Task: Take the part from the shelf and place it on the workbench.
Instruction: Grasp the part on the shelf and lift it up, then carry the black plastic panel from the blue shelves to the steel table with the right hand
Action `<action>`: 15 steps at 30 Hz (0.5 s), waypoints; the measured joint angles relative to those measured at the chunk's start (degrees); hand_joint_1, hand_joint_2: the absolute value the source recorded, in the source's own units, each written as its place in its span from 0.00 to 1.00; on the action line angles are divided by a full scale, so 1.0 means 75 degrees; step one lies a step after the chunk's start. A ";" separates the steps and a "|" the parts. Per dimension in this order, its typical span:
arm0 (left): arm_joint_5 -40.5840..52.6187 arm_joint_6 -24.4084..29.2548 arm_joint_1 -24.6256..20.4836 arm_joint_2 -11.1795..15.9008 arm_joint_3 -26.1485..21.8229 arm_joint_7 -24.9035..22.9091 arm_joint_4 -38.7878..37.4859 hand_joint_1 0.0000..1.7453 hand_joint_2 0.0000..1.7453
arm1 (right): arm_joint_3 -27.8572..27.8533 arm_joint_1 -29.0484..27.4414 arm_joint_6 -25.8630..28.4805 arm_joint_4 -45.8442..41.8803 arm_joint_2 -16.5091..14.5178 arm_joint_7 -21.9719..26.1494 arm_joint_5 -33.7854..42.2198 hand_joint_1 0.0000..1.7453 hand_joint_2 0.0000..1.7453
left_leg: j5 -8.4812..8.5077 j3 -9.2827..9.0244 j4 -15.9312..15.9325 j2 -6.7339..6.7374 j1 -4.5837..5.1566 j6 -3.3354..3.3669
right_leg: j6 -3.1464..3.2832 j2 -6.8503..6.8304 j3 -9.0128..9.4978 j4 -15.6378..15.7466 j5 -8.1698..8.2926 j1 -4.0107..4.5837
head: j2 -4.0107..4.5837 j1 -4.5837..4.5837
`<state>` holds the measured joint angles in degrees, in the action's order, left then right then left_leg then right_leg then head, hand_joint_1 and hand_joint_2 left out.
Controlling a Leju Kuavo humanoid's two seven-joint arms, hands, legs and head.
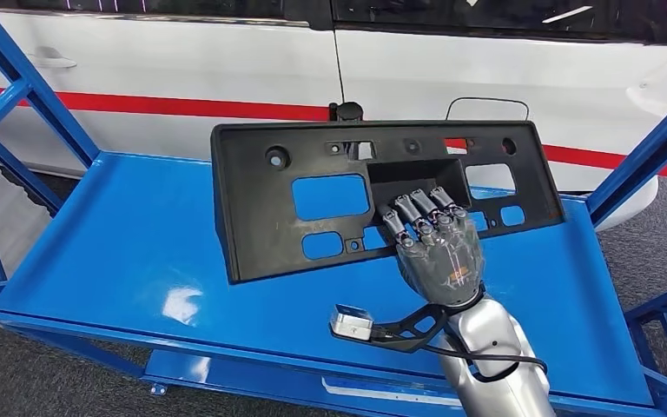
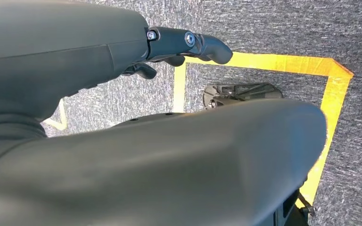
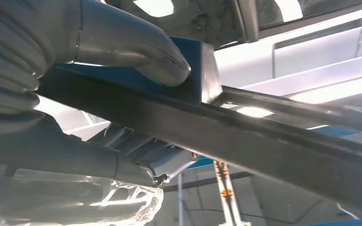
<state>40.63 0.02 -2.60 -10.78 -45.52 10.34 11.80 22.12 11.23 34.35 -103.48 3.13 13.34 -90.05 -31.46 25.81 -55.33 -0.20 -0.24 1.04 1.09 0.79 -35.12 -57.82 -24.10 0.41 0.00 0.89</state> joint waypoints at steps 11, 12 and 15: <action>0.0265 -0.0279 -0.0044 -0.0034 0.0110 0.0289 0.0000 0.00 1.00 | 0.0142 0.0339 -0.0275 0.0060 -0.0267 -0.0713 0.0002 1.00 1.00 | 0.0003 0.0004 -0.0001 0.0005 0.0003 -0.0002 | -0.0001 0.0006 0.0000 -0.0003 0.0001 -0.0006 | 0.0000 0.0000; 0.0344 -0.0310 -0.0057 -0.0052 0.0136 0.0352 0.0000 0.00 1.00 | 0.0334 0.0520 -0.0334 0.0096 -0.0237 -0.1011 0.0003 1.00 1.00 | 0.0003 0.0003 -0.0001 0.0006 0.0004 -0.0002 | -0.0001 0.0007 0.0001 -0.0003 0.0001 -0.0006 | 0.0000 0.0000; 0.0505 -0.0335 -0.0079 -0.0131 0.0168 0.0361 -0.0001 0.00 1.00 | 0.0957 0.1019 -0.0421 0.0229 -0.0198 -0.1612 0.0003 1.00 1.00 | 0.0003 0.0001 -0.0001 0.0006 0.0005 -0.0002 | -0.0001 0.0005 0.0001 -0.0003 0.0001 -0.0006 | 0.0000 -0.0001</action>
<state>44.42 -2.49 -3.19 -11.76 -44.26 13.05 11.79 29.30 18.87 31.19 -101.77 1.64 1.25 -90.02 -31.44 25.82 -55.34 -0.16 -0.20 1.03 1.09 0.83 -35.12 -57.84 -24.09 0.36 0.00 0.88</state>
